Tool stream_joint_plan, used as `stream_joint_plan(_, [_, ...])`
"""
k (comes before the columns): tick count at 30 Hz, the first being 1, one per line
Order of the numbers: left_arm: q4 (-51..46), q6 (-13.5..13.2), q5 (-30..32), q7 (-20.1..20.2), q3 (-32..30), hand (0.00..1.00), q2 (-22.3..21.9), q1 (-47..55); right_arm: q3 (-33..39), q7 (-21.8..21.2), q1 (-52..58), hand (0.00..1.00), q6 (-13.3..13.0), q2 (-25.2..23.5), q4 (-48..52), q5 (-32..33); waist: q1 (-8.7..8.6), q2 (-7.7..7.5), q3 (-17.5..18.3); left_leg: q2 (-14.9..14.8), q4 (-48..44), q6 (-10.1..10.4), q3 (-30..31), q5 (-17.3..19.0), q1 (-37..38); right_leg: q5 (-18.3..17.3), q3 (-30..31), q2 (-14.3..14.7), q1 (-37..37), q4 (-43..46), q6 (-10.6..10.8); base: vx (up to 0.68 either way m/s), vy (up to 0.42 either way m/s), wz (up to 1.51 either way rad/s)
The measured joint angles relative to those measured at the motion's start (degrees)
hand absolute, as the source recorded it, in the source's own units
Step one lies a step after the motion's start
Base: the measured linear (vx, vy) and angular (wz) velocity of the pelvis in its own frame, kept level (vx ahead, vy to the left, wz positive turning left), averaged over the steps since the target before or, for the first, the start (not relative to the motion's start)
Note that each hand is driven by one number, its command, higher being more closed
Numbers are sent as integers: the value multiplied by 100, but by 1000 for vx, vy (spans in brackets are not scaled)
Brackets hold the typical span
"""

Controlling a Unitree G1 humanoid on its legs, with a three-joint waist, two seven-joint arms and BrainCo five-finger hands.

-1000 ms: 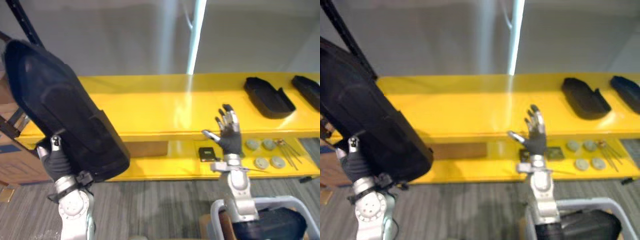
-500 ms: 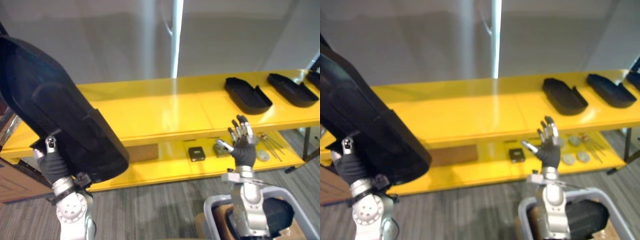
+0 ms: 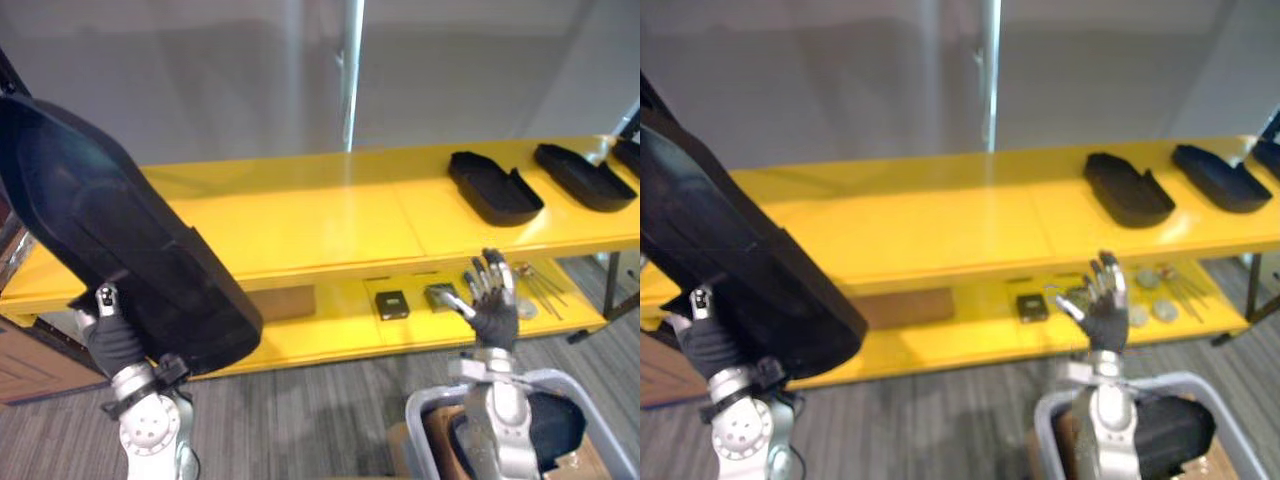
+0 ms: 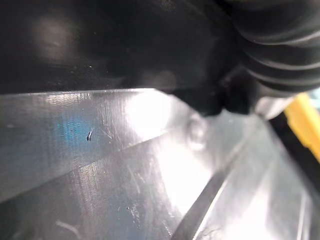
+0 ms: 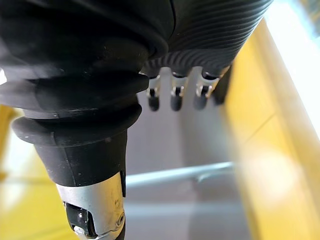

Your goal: Walk over and take plastic housings, then place them on the shelf

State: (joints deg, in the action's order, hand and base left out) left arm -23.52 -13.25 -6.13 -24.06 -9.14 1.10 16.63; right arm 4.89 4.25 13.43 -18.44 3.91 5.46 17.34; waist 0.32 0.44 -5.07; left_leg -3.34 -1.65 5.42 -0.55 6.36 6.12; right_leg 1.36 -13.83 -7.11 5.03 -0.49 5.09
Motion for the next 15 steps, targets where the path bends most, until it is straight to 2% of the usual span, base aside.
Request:
stream_joint_plan(3, [2, 35, -17, 4, 280, 100, 5, 133, 6, 118, 178, 0, 31, -142, -232, 0, -110, -2, -7, -20, 6, -1, -178, 3, 6, 1, 20, -3, 0, 2, 1, -7, 7, -3])
stream_joint_plan(5, [32, 116, -18, 61, 333, 100, 10, 162, 15, 235, 335, 0, 130, -193, -272, 9, -137, 1, -19, -26, 10, -29, -333, 24, 12, 2, 46, -12, 0, 4, 3, -21, 26, -8])
stream_joint_plan(8, [37, 112, -73, 170, 323, 100, 41, 150, 94, 327, 381, 0, 138, -191, -272, 50, -137, -20, -69, -31, -15, -88, -484, 64, 13, -45, 71, -47, -37, 108, 18, -2, 22, -2])
stream_joint_plan(11, [42, 97, -77, 319, 333, 100, 81, 65, 208, 483, 331, 0, 147, -165, -271, 39, -218, -99, -369, 25, -306, -206, -724, 233, 6, -516, 134, -339, -424, 1239, 105, -35, 81, 5])
stream_joint_plan(12, [52, 91, -81, 379, 324, 100, 84, 5, 217, 578, 280, 0, 171, -154, -278, 35, -232, -100, -583, 47, -464, -218, -805, 315, 42, -643, 238, -485, -817, 2198, 60, -91, 99, -11])
stream_joint_plan(13, [52, 88, -89, 414, 308, 100, 138, -1, 219, 632, 277, 0, 202, -181, -277, -5, -254, -124, -726, 72, -528, -252, -840, 360, 128, -622, 360, -591, -1153, 2973, 44, -93, 94, -18])
stream_joint_plan(14, [53, 88, -99, 431, 316, 100, 213, -6, 219, 679, 314, 0, 204, -201, -277, -35, -272, -164, -790, 89, -540, -279, -818, 384, 202, -591, 388, -616, -1241, 3249, -3, -16, 62, -17])
stream_joint_plan(15, [56, 88, -134, 462, 329, 100, 356, -14, 244, 714, 425, 0, 206, -230, -281, -135, -291, -120, -882, 23, -597, -310, -818, 452, 300, -633, 471, -621, -1381, 3515, -114, 52, 17, -10])
